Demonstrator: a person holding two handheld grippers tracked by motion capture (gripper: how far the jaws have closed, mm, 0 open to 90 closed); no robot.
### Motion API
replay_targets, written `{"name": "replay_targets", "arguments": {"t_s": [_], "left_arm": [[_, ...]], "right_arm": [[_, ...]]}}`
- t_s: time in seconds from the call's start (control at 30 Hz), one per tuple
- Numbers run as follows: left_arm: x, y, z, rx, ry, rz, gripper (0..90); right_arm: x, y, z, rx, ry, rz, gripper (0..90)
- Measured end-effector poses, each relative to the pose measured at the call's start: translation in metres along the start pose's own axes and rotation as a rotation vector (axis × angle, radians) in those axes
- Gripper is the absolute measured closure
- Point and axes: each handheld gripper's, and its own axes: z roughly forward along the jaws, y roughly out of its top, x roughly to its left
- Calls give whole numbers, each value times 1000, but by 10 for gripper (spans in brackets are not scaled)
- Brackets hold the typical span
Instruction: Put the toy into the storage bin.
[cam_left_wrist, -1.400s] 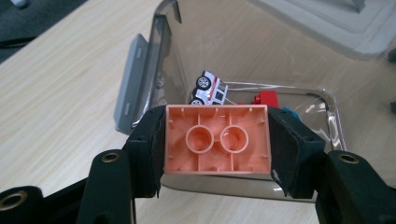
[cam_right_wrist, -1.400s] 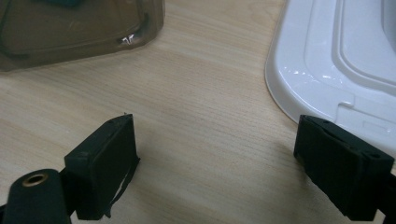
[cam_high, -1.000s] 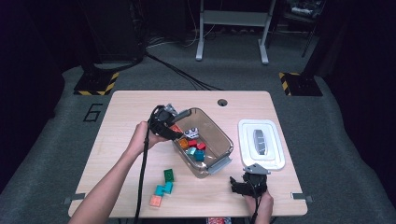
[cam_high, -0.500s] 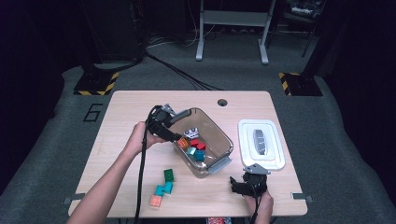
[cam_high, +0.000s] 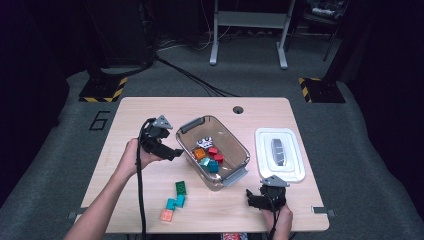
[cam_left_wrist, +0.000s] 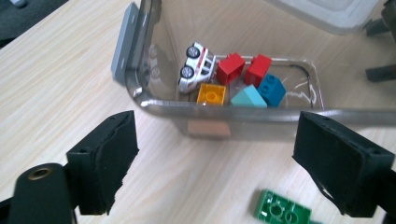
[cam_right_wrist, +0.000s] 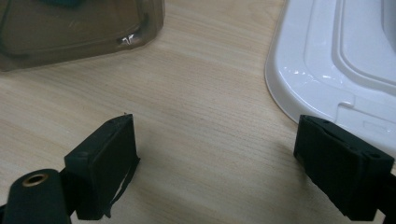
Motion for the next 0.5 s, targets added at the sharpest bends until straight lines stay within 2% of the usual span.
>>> {"name": "replay_targets", "arguments": {"t_s": [0.17,0.5], "left_arm": [[-6,-24,-4,15,1,-10,112],[-18,-69,5,62,-16,-54,97]], "right_arm": [[0,0,0,0,0,0,122],[0,0,0,0,0,1,122]]}}
